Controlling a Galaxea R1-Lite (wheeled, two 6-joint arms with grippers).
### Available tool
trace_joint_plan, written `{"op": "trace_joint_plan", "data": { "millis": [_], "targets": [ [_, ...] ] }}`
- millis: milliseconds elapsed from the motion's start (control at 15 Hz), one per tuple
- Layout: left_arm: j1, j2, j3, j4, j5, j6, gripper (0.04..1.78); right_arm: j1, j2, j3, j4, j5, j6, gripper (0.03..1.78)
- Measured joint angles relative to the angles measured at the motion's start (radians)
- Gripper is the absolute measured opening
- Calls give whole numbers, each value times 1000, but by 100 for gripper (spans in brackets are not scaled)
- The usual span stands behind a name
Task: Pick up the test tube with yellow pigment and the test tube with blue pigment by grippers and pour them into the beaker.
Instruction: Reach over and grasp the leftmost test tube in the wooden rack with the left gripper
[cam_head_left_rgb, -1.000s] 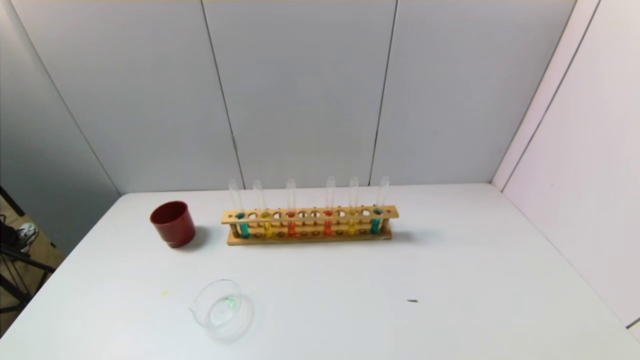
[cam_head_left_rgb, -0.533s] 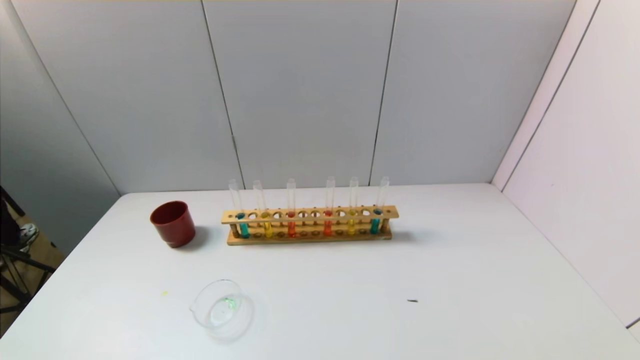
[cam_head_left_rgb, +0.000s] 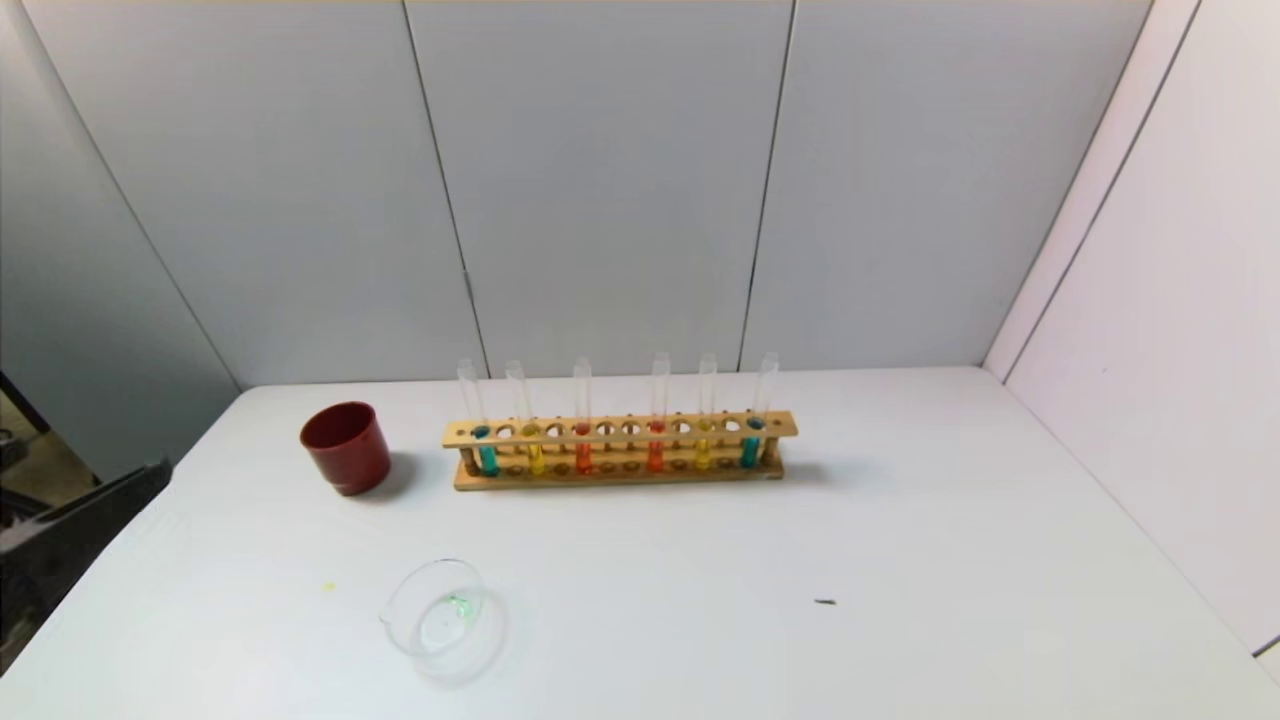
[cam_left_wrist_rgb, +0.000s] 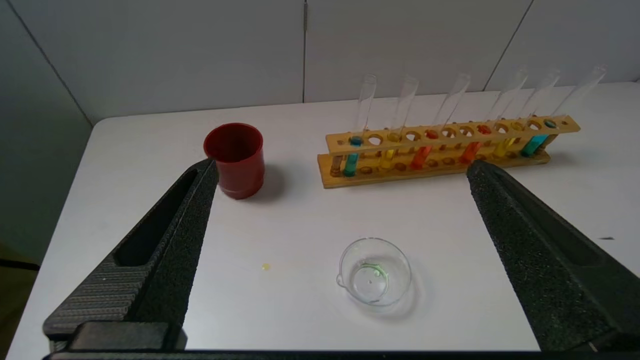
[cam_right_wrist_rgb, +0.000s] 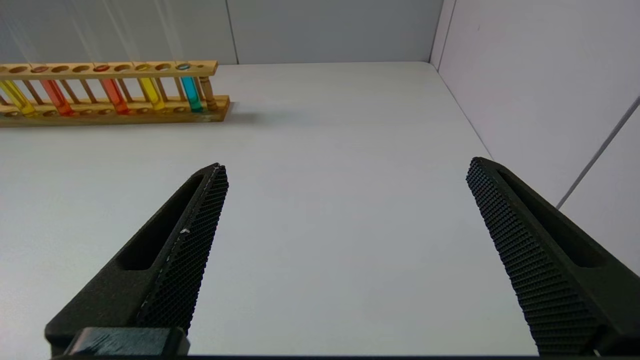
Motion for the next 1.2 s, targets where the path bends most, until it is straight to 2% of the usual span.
{"op": "trace_joint_plan", "data": {
  "millis": [467, 867, 1067, 1200],
  "targets": [
    [-48, 536, -65, -404, 4, 0, 175, 0, 0, 0, 0, -1, 0, 174],
    [-159, 816, -74, -623, 61, -1, 175, 0, 0, 0, 0, 0, 0, 174],
    [-179, 941, -57, -777, 81, 0, 175, 0, 0, 0, 0, 0, 0, 174],
    [-186, 994, -47, -827, 86, 1, 175, 0, 0, 0, 0, 0, 0, 174]
  ]
}}
